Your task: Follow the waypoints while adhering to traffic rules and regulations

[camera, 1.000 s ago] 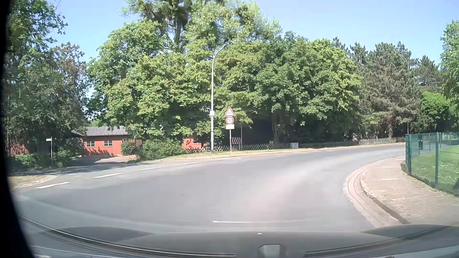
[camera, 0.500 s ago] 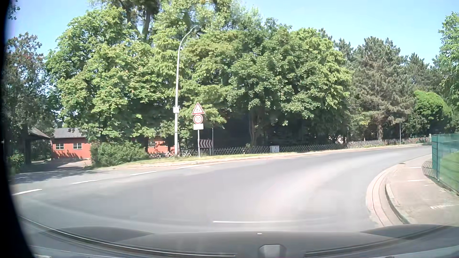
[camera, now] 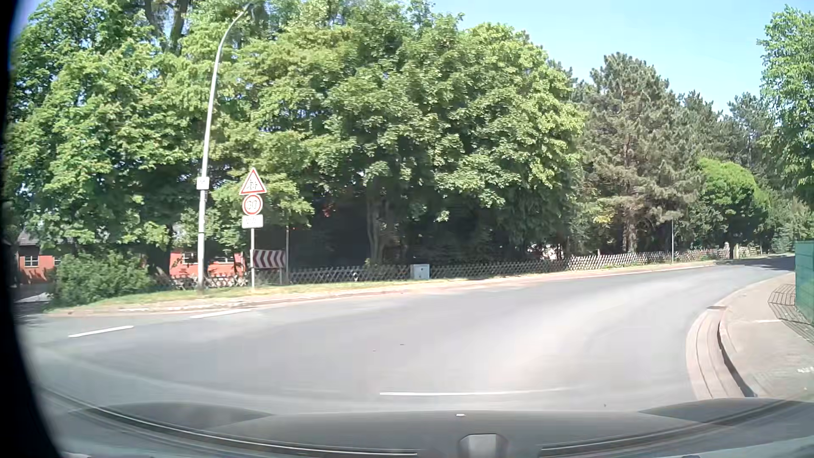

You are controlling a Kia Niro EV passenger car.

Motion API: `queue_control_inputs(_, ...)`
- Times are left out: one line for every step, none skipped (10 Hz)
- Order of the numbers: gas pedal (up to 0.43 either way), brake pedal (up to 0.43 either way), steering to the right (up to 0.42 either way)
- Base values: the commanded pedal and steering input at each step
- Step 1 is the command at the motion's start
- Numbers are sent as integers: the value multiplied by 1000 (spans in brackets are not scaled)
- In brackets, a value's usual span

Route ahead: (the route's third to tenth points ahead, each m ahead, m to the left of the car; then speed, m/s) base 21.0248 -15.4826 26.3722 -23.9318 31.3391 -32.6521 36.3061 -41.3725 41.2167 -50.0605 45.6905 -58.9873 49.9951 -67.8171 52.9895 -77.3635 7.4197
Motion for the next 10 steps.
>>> queue_control_inputs(98, 6, 207)
queue_control_inputs(110, 6, 216)
queue_control_inputs(110, 6, 220)
queue_control_inputs(130, 6, 220)
queue_control_inputs(150, 6, 220)
queue_control_inputs(157, 6, 220)
queue_control_inputs(157, 6, 220)
queue_control_inputs(169, 6, 220)
queue_control_inputs(169, 6, 220)
queue_control_inputs(169, 6, 220)
